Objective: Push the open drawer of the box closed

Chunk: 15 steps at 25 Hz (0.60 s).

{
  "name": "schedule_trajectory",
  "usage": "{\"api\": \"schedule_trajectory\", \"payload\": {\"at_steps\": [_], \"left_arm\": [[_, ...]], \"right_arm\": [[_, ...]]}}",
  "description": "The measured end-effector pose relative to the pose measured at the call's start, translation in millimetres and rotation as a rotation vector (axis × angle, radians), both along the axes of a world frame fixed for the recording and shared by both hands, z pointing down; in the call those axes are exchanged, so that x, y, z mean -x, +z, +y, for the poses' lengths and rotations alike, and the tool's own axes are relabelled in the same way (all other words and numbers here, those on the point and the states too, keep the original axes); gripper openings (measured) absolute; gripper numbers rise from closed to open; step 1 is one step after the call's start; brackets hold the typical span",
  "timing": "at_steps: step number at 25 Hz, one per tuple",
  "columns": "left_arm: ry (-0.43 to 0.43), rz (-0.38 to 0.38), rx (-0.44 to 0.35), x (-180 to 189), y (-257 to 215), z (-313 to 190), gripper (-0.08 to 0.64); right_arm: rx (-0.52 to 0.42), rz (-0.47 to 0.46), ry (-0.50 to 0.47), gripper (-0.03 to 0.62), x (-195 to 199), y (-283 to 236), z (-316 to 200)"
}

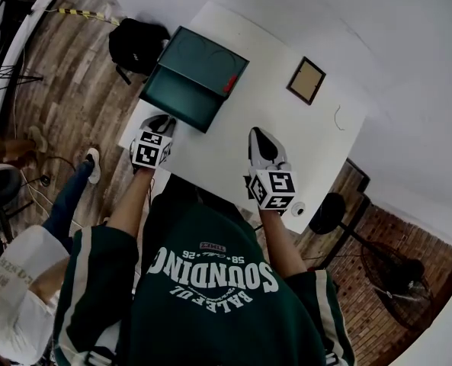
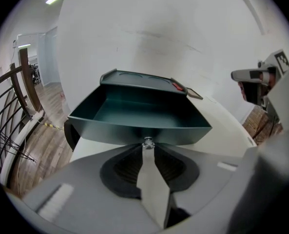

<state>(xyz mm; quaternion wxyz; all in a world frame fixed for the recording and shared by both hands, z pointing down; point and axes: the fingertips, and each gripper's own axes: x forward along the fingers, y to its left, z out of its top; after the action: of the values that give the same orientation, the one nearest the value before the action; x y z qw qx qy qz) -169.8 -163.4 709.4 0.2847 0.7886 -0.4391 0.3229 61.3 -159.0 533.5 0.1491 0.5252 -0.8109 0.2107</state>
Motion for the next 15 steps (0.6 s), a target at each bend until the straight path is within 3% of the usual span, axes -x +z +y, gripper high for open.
{"api": "schedule_trajectory", "payload": {"at_steps": [15], "left_arm": [[-0.015,0.046,0.008,-16,-5,-27,0.130]], "right_arm": [[0.010,-0.001,0.032,0.002,-9,3,3]]}}
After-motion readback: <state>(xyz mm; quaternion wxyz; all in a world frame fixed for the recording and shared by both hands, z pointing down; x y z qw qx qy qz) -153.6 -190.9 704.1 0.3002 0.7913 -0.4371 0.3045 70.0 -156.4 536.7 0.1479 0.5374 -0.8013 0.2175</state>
